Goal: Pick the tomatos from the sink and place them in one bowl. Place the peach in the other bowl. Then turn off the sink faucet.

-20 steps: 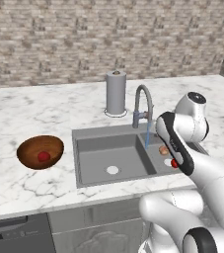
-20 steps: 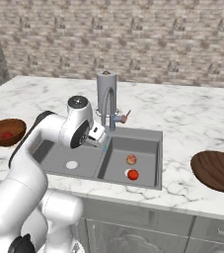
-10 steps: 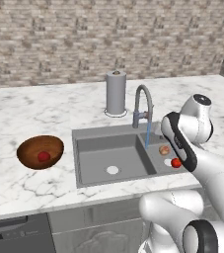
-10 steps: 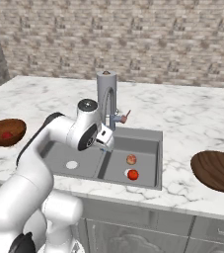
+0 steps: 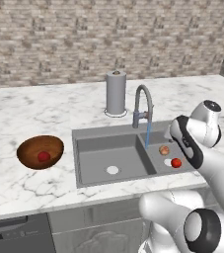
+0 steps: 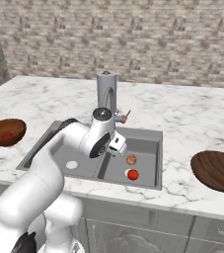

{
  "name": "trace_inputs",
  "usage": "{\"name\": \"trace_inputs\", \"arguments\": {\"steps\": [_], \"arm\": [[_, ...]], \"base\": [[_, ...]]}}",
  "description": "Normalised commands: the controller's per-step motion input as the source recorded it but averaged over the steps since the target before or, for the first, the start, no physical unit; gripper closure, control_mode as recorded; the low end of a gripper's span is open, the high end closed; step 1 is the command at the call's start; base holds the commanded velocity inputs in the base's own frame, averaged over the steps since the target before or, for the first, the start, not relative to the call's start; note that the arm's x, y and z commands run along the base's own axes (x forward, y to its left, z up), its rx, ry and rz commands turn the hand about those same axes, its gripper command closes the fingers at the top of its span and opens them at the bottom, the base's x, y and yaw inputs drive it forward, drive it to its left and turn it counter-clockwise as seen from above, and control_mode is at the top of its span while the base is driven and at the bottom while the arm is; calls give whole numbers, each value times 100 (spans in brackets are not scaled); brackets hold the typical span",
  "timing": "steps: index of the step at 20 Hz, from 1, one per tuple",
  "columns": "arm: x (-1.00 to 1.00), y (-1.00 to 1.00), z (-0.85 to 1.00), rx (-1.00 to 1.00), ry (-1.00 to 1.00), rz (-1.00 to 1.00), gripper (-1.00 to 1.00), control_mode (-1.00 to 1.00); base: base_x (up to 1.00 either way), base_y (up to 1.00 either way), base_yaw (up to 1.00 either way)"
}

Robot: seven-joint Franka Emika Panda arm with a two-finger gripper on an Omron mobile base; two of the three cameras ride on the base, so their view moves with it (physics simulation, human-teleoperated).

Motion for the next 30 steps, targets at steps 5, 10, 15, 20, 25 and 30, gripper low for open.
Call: {"name": "trace_inputs", "arguments": {"steps": [5,10,15,20,25,30], "arm": [[15,-46,-14,0,2,0,-100,-100],[11,-32,-18,0,5,0,-100,-100],[14,-8,-33,0,3,0,-100,-100],[27,0,-34,-2,1,0,-100,-100],[29,-3,-20,0,3,0,-100,-100],[14,-16,-17,0,0,0,-100,-100]], "base": [[0,0,0],[0,0,0],[0,0,0],[0,0,0],[0,0,0],[0,0,0]]}}
